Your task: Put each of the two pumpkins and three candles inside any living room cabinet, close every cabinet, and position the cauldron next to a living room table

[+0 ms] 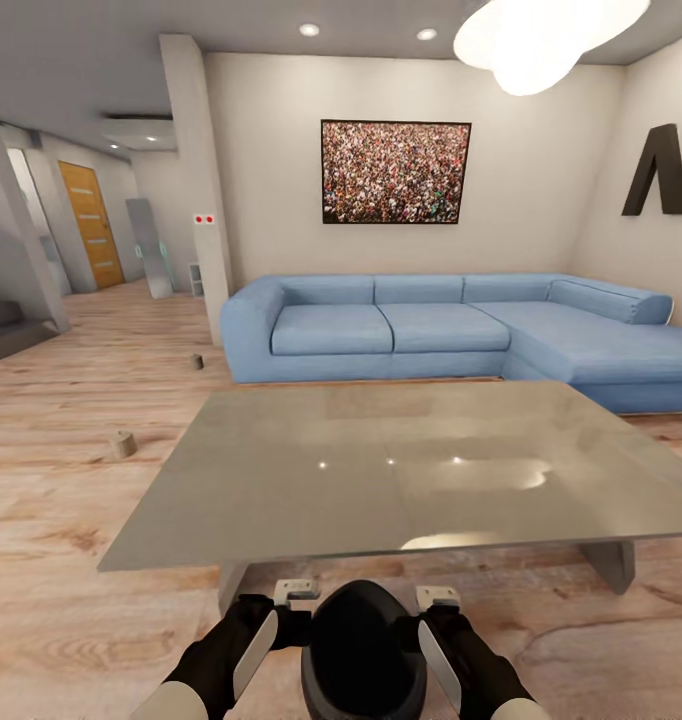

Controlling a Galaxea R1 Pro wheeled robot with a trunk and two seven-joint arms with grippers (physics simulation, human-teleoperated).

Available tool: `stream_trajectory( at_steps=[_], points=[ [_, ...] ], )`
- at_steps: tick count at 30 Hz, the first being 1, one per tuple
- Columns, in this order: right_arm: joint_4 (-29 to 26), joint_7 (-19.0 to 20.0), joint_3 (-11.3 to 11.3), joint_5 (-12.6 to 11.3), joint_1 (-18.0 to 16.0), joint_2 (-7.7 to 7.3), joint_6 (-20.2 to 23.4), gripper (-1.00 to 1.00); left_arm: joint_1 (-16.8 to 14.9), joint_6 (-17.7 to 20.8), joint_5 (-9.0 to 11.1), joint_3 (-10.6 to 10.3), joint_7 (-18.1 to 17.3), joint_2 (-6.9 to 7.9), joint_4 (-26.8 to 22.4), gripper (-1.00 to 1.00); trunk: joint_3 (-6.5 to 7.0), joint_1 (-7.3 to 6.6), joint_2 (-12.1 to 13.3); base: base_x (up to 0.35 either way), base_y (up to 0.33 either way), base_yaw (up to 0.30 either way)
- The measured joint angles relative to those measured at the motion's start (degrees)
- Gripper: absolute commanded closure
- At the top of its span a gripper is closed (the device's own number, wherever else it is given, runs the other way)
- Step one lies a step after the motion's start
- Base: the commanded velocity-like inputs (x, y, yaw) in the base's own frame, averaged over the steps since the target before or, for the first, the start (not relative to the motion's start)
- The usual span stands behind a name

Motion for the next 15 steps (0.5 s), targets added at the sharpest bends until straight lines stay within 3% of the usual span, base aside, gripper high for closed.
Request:
stream_trajectory(
  at_steps=[6,15],
  points=[
    [0.00,-0.01,0.00,0.00,0.00,-0.02,0.00,-1.00,0.00,0.00,0.00,0.00,-0.01,0.00,0.00,-1.00,0.00,0.01,0.00,-0.135,0.000,0.000],
    [0.00,0.00,-0.01,0.00,0.00,-0.02,0.00,-1.00,0.00,-0.03,0.00,0.00,-0.02,0.03,-0.07,-1.00,0.00,0.00,0.00,-0.015,0.000,0.000]
  ],
)
